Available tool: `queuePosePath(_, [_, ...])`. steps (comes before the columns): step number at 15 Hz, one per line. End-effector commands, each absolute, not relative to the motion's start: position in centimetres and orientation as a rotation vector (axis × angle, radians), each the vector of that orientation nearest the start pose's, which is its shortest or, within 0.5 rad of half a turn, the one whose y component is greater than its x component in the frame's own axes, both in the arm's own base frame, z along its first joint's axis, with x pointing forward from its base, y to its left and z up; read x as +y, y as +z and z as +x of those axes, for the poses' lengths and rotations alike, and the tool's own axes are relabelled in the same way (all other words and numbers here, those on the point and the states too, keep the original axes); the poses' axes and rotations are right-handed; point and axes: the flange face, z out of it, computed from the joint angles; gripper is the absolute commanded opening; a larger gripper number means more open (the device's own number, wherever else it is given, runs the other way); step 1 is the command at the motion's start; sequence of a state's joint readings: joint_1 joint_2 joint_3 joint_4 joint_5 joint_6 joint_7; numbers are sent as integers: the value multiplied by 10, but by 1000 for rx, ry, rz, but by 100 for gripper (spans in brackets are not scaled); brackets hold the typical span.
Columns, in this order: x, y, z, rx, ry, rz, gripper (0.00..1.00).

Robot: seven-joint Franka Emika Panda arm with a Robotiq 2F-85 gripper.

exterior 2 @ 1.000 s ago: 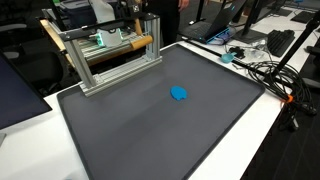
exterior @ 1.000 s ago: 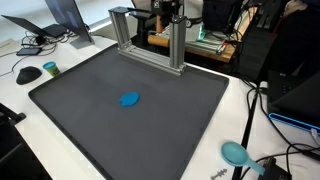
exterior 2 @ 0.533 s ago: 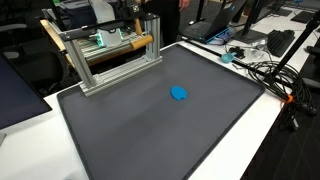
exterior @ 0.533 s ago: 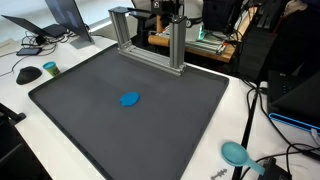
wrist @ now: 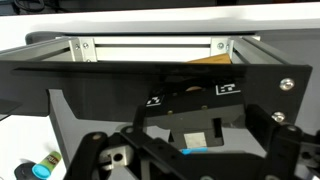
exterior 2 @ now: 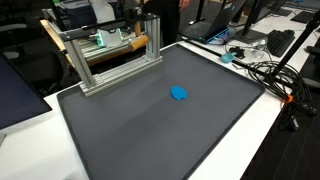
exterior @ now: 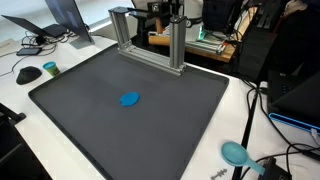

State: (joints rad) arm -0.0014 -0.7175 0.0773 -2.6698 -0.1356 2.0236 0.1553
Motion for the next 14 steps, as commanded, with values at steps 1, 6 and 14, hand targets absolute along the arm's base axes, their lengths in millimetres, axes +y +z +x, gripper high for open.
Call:
queuePosePath(1, [14,475,335,80,-144,-3277,100])
queuePosePath(6, [20,499,347,71,-209,-3252,100])
queuePosePath(14, [54,548,409,62,-293,-3204,100])
